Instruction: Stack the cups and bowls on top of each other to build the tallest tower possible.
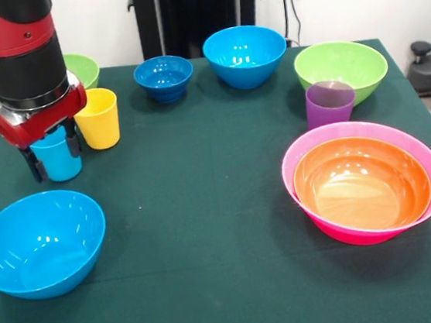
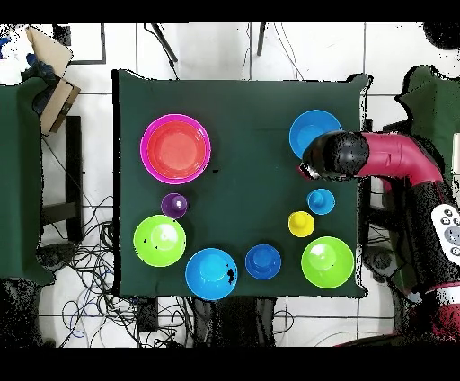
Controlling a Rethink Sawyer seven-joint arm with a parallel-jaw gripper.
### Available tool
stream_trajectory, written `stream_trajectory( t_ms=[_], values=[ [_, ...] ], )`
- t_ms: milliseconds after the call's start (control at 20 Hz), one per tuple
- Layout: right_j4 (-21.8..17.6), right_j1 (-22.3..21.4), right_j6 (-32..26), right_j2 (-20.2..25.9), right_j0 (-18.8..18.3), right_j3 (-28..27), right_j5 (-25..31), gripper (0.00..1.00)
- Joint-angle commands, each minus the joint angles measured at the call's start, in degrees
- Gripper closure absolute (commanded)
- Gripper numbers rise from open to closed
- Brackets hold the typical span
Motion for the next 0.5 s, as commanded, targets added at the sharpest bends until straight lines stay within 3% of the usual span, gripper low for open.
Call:
stream_trajectory(
  t_ms=[50,500],
  values=[
    [-3.7,-0.1,-13.6,-0.9,-0.1,0.1,2.8,0.00],
    [-3.5,-2.7,-14.5,-0.7,-1.9,3.4,2.5,0.00]
  ],
)
